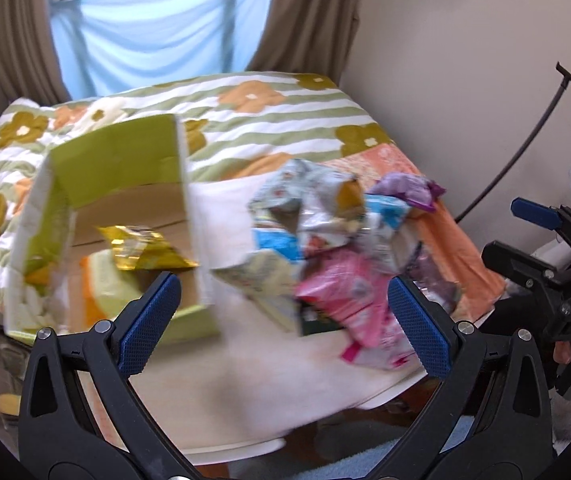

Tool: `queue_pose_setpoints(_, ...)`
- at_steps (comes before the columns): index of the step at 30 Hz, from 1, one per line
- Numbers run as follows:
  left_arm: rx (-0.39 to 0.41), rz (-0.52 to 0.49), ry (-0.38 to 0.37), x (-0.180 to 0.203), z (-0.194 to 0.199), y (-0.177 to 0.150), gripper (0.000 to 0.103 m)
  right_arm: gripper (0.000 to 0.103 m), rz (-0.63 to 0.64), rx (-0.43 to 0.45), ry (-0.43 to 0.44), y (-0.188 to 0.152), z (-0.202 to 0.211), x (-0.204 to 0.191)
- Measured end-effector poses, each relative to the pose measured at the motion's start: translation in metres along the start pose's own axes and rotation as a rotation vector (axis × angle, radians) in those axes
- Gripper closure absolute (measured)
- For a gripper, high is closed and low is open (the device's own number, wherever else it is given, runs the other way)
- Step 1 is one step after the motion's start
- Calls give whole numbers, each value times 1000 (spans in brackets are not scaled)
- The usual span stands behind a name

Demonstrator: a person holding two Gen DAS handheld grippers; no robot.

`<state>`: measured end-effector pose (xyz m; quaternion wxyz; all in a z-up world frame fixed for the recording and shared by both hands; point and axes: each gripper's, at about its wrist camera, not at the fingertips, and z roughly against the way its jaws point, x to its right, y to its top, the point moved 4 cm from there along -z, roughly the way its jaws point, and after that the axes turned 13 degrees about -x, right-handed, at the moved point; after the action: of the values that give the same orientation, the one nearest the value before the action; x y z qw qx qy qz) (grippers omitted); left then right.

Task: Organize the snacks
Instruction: 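Move both tools back over the snack pile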

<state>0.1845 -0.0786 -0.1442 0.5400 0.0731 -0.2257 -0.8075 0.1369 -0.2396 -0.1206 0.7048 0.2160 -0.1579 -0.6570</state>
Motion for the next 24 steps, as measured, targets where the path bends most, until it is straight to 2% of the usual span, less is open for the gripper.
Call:
queue_pose_setpoints(6, -33, 13, 24, 48, -32, -5, 1, 0, 25, -66, -19, -27, -12, 52)
queue_pose_setpoints(9, -54, 4, 45, 60, -48, -8, 1, 0, 39, -102, 0, -37, -24, 70)
queue_pose_setpoints(16, -163, -109, 103, 78, -95, -2, 1, 0, 22, -205, 77, -61, -64, 93)
queue_pose_setpoints(24, -274, -239, 137, 83, -151, 3, 1, 0, 20, -301, 69, -72, -102, 98)
